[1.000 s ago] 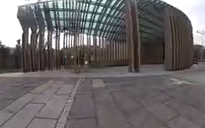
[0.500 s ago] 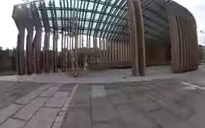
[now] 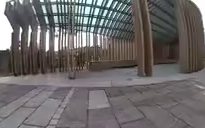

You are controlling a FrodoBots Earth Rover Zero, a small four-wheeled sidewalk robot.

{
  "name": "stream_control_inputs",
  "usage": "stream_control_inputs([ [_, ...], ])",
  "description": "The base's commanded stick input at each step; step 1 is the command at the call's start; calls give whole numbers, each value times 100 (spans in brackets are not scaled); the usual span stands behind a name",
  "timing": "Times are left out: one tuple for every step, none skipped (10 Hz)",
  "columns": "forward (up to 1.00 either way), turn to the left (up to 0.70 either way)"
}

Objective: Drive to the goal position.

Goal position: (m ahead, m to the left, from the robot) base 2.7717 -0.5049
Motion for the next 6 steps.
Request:
stream_control_inputs([
  [85, 0],
  [85, 0],
  [85, 0],
  [85, 0],
  [85, 0],
  [85, 0],
])
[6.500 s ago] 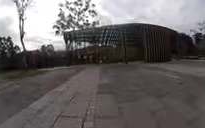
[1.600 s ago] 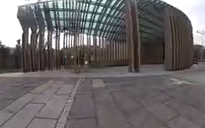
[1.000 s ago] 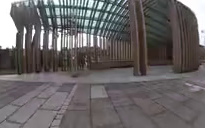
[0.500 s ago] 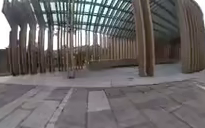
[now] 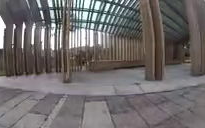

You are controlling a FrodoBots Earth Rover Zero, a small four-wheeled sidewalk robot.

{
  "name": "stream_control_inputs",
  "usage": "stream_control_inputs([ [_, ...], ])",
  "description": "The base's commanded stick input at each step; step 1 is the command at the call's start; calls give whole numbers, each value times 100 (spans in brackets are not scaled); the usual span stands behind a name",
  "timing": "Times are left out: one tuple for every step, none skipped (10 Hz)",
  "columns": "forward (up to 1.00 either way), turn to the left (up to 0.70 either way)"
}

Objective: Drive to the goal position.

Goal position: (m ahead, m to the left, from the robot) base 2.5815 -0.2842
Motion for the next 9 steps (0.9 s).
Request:
stream_control_inputs([
  [85, 0],
  [85, 0],
  [85, 0],
  [85, 0],
  [85, 0],
  [85, 0],
  [83, -4],
  [72, -29],
  [70, -35],
])
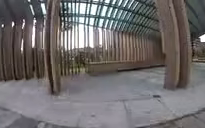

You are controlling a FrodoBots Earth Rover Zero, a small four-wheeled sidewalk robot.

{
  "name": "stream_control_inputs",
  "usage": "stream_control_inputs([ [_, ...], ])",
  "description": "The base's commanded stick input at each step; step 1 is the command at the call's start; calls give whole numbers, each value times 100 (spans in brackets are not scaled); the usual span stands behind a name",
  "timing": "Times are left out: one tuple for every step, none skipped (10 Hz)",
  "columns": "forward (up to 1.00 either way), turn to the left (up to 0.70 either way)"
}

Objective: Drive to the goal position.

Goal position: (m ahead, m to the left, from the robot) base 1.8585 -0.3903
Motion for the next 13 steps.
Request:
stream_control_inputs([
  [70, -35],
  [70, -35],
  [70, -35],
  [70, -35],
  [70, -26],
  [70, -8],
  [70, 0],
  [70, 0],
  [70, 0],
  [70, 0],
  [70, -13],
  [70, -35],
  [70, -35],
])
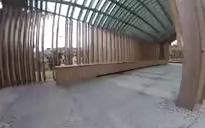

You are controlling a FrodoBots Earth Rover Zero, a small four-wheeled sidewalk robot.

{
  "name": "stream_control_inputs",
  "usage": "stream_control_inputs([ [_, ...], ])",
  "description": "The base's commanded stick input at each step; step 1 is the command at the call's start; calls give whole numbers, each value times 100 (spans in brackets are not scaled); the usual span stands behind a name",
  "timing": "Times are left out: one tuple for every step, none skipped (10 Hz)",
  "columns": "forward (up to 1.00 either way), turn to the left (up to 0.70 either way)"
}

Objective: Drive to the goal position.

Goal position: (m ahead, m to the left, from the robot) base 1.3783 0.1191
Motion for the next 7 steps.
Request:
stream_control_inputs([
  [70, -35],
  [70, -35],
  [70, -35],
  [70, -35],
  [70, -35],
  [70, -13],
  [70, 0],
])
